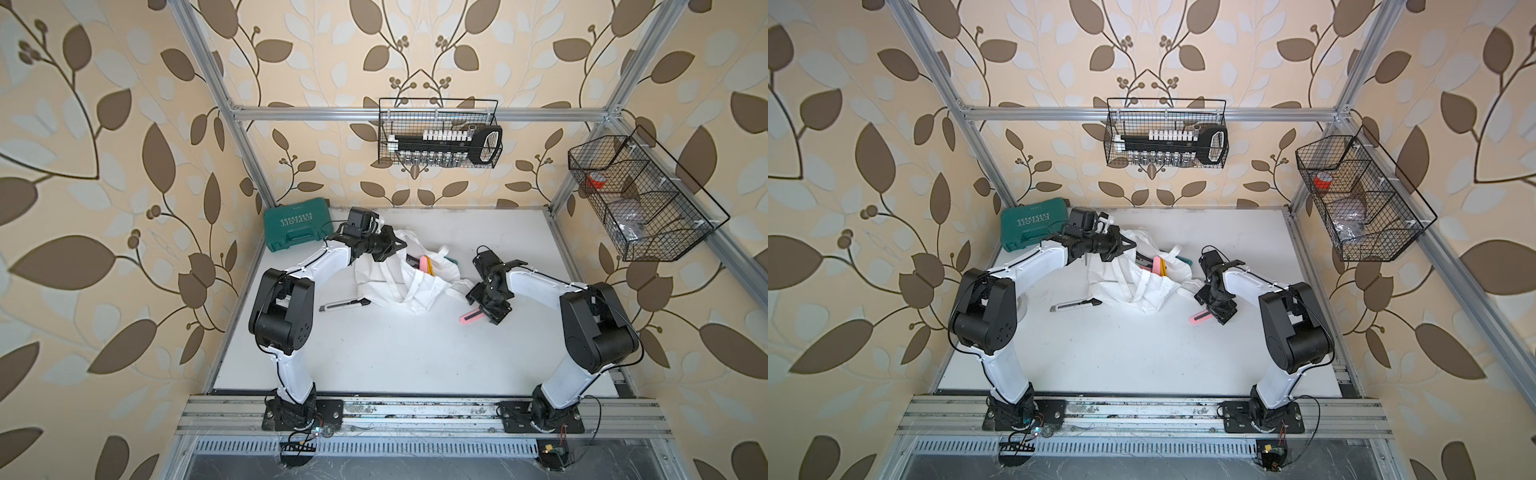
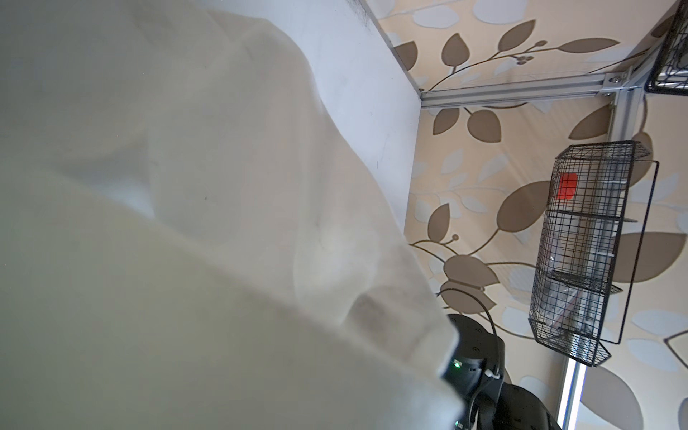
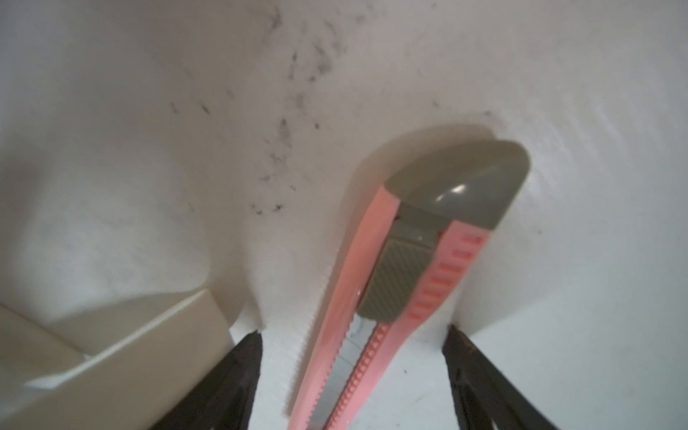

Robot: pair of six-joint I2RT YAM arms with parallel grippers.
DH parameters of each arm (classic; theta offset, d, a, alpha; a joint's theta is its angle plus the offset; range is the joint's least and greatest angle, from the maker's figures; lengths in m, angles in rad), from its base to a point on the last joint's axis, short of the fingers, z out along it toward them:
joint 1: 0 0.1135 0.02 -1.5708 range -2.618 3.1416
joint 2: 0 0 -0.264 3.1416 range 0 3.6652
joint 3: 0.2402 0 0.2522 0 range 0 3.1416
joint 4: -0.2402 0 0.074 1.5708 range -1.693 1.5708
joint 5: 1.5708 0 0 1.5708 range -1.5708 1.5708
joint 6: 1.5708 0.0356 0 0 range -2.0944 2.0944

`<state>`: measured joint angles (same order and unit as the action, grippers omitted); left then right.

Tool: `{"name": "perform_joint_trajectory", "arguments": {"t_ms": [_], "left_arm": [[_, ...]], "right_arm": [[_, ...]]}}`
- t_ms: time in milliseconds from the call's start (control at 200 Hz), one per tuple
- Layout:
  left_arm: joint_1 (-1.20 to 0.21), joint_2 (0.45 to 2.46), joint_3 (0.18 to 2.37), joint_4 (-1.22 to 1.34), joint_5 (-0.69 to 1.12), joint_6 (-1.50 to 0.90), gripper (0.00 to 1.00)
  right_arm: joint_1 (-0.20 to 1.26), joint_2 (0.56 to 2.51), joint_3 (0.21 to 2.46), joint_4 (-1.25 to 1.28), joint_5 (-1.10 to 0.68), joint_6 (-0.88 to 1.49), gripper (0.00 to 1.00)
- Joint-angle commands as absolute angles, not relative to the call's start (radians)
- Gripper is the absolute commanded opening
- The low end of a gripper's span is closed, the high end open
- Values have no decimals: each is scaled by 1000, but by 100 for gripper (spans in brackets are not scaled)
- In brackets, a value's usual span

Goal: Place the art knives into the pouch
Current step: Pick up the utility knife at the center of the board.

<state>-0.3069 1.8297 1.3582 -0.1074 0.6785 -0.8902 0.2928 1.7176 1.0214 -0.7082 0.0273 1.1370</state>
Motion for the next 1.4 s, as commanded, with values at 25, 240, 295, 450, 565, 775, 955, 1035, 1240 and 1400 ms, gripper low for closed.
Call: {"name": "perform_joint_trajectory", "arguments": {"t_ms": [25, 240, 295, 450, 565, 775, 955, 1035, 1240, 1400], "left_arm": [[-311, 1800, 1357, -77, 710, -873, 0], [-311, 1802, 1357, -72, 712, -877, 0], [-311, 1802, 1356, -72, 712, -877, 0], [-313, 1801, 1355, -69, 712, -879, 0], [-316, 1805, 1356, -65, 713, -884, 0], [-319, 1803, 1350, -60, 715, -887, 0], [-319, 1802, 1343, -58, 712, -886, 0], [-320, 1802, 1343, -57, 712, -885, 0], [-322, 1798, 1341, -64, 710, -883, 0], [-322, 1794, 1339, -64, 709, -884, 0]], "right_arm": [[269, 1738, 1046, -649, 37, 1001, 79], [269, 1750, 1045, -700, 22, 944, 70], [270, 1756, 1039, -713, 16, 930, 66], [289, 1743, 992, -723, 18, 897, 64], [316, 1725, 958, -732, 34, 887, 60], [379, 1724, 923, -723, 20, 841, 51], [422, 1701, 895, -720, 30, 827, 45], [431, 1694, 890, -720, 43, 812, 43], [432, 1686, 885, -735, 29, 799, 35], [432, 1668, 885, -740, 20, 799, 28]]}}
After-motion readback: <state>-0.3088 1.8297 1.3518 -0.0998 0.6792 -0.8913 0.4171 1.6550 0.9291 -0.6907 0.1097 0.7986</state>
